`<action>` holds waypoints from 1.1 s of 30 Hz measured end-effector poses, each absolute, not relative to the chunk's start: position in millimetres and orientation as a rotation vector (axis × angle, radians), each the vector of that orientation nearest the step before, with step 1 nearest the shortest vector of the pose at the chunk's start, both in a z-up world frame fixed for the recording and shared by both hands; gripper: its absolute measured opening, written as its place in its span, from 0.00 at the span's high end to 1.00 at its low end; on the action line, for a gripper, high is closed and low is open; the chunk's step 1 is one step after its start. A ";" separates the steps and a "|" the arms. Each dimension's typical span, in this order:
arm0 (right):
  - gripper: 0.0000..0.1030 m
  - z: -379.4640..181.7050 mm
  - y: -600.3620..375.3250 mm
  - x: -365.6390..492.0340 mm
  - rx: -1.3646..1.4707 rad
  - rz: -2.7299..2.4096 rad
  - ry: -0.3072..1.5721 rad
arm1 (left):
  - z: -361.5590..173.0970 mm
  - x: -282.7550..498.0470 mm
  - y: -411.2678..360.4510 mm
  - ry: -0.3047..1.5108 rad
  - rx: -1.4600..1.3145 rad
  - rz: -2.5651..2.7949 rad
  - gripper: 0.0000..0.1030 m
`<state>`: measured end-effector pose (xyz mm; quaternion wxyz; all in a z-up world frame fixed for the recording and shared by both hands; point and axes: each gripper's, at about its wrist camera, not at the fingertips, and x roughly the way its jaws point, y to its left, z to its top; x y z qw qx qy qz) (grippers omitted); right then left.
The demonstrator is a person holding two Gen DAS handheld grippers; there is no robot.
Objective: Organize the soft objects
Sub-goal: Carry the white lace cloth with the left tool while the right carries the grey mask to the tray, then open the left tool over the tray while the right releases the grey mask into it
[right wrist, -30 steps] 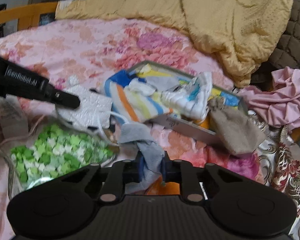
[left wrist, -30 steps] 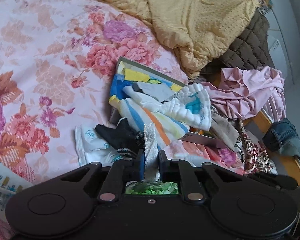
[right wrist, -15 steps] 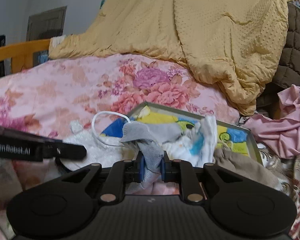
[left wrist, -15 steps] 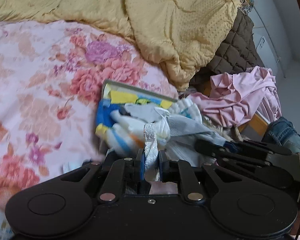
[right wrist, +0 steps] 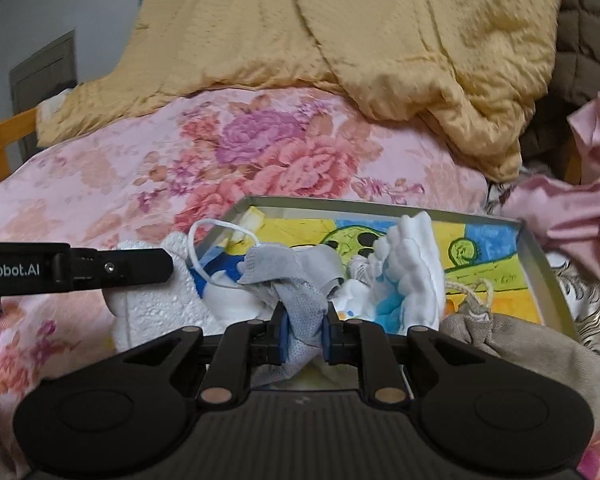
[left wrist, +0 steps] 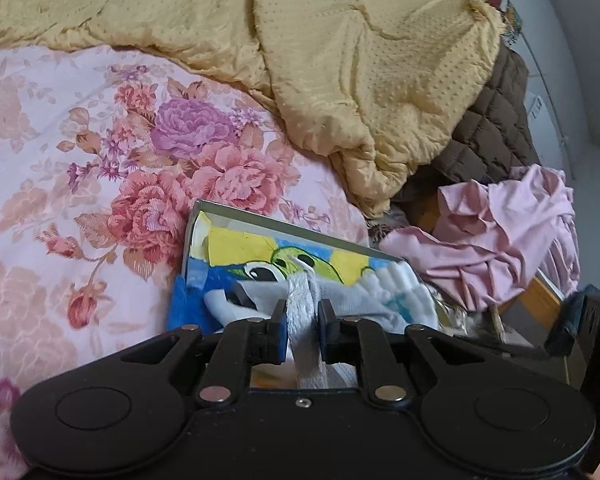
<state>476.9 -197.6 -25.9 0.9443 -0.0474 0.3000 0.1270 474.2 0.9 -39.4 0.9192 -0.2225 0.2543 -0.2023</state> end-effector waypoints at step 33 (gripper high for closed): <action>0.30 -33.4 -205.0 483.5 -0.196 0.155 0.608 | -64.8 538.3 -16.4 0.673 -0.247 -0.192 0.62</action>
